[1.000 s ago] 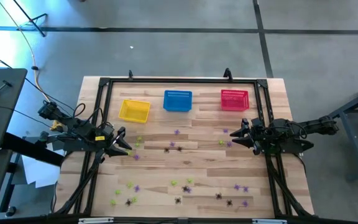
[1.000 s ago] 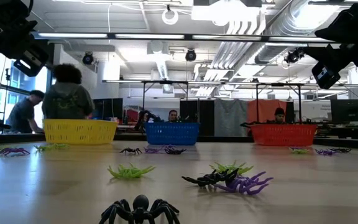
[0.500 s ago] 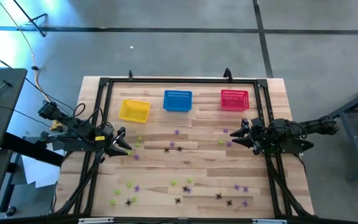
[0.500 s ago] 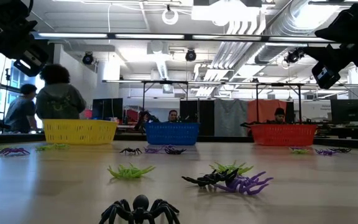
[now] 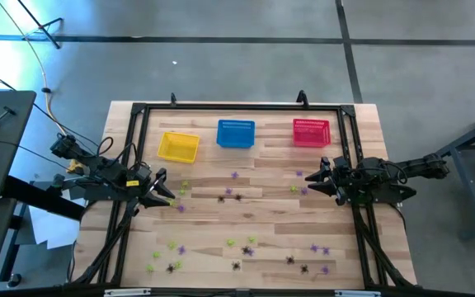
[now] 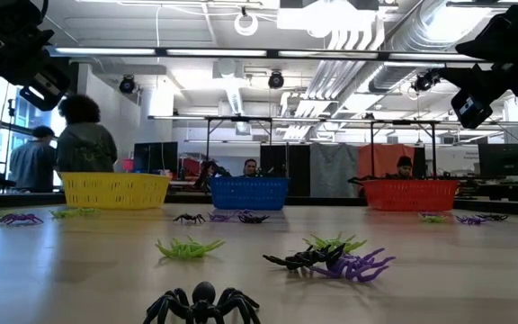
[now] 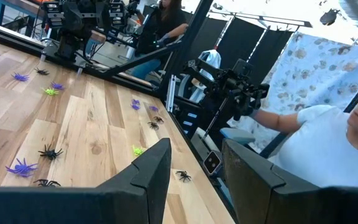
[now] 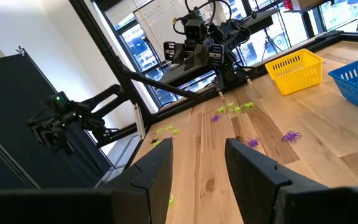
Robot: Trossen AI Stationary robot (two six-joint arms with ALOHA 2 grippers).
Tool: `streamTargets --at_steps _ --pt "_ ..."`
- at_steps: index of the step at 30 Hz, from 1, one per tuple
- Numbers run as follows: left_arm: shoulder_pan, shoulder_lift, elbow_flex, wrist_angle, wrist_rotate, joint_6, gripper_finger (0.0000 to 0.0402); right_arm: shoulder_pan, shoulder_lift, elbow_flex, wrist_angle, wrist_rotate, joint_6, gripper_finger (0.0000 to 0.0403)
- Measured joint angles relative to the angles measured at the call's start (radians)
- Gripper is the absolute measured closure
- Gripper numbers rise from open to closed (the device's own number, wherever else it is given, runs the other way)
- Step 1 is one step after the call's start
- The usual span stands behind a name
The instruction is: Sort Halloween decoration
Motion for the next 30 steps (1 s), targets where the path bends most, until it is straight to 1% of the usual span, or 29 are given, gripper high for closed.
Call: streamTargets --at_steps 4,9,11,13,18,20,22,25,30 --pt "0.0 0.0 0.0 0.0 0.0 0.0 0.0268 0.0 0.0 0.0 0.0 0.007 0.0 0.0258" --pt "0.0 0.0 0.0 0.0 0.0 0.0 0.0268 0.0 0.0 0.0 0.008 0.061 0.0 0.0258" --pt "0.0 0.0 0.0 0.0 0.0 0.0 0.0268 0.0 0.0 0.0 0.016 0.109 0.0 0.0258" --pt "0.0 0.0 0.0 0.0 0.0 0.0 0.0268 -0.001 0.0 0.0 0.028 0.18 -0.005 0.0258" --pt "0.0 0.0 0.0 0.0 0.0 0.0 0.0268 -0.002 0.0 0.0 0.042 0.338 -0.065 0.0258" --pt "0.0 0.0 0.0 0.0 0.0 0.0 0.0268 -0.002 0.0 0.0 0.047 0.389 -0.091 0.0258" --pt "0.0 0.0 0.0 0.0 0.0 0.0 0.0268 -0.002 0.0 0.0 0.048 0.427 -0.08 0.0258" --pt "0.0 0.0 0.0 0.0 0.0 0.0 0.0268 -0.002 0.0 0.0 0.048 0.424 0.018 0.0258" --pt "0.0 0.0 0.0 0.0 0.0 0.0 0.0268 -0.002 0.0 0.001 0.038 0.294 0.16 0.0258"
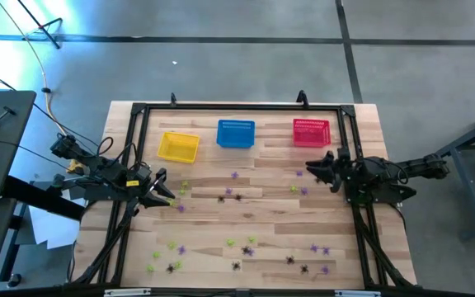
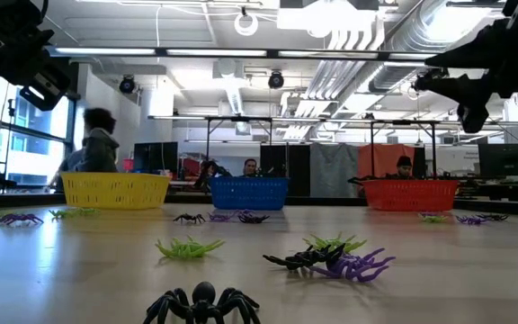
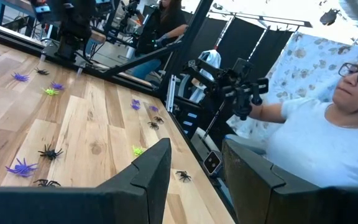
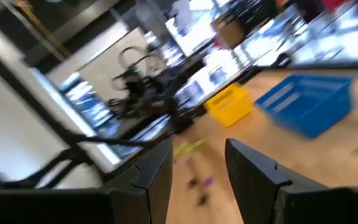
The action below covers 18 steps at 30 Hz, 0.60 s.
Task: Sort Halloween decoration
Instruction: Put the black spider toy into the red bin
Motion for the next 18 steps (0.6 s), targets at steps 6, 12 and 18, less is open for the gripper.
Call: streamTargets --at_steps 6,12,18 --pt "0.0 0.0 0.0 0.0 0.0 0.0 0.0268 0.0 0.041 0.091 -0.268 -0.045 0.17 0.0258" --pt "0.0 0.0 0.0 0.0 0.0 0.0 0.0268 0.0 0.194 0.276 -0.478 -0.085 0.26 0.0258" --pt "0.0 0.0 0.0 0.0 0.0 -0.001 0.0268 0.0 0.461 0.503 -0.822 -0.058 0.262 0.0258"
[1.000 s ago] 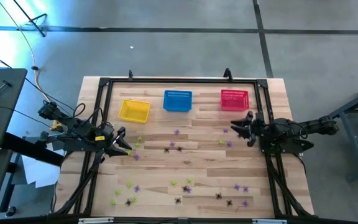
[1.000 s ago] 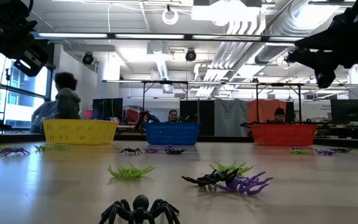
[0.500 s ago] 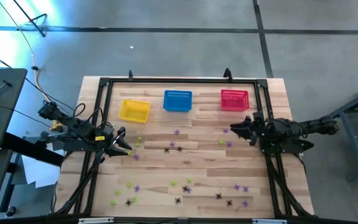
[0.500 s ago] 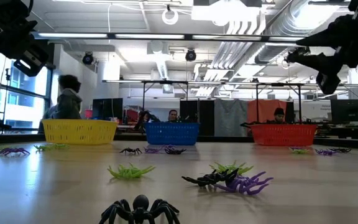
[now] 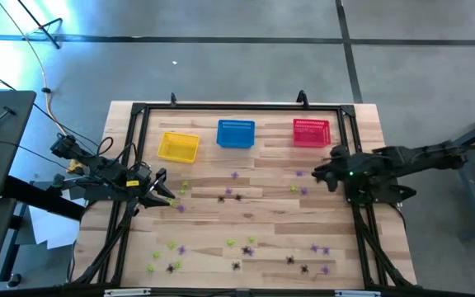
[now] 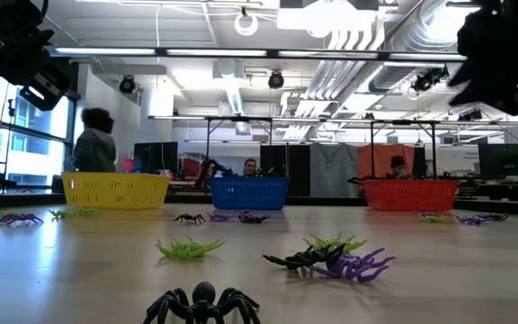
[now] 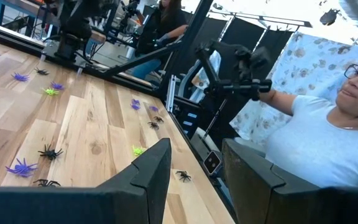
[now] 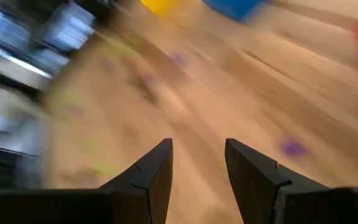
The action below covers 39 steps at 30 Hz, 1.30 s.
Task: Sort Halloween decoration
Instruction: Put the black spider toy into the red bin
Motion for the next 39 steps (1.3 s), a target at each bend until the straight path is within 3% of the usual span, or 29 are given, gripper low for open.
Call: streamTargets --at_steps 4,14,24,39 --pt "0.0 0.0 0.0 0.0 0.0 0.0 0.0268 0.0 0.206 0.066 -0.154 0.006 0.006 0.0258" --pt "0.0 0.0 0.0 0.0 0.0 0.0 0.0268 0.0 0.584 0.071 -0.162 -0.043 0.036 0.0258" --pt "0.0 0.0 0.0 0.0 0.0 0.0 0.0268 -0.051 0.755 0.072 -0.159 -0.011 0.036 0.0258" --pt "0.0 0.0 0.0 0.0 0.0 0.0 0.0268 -0.217 0.926 0.062 -0.069 -0.047 -0.131 0.0258"
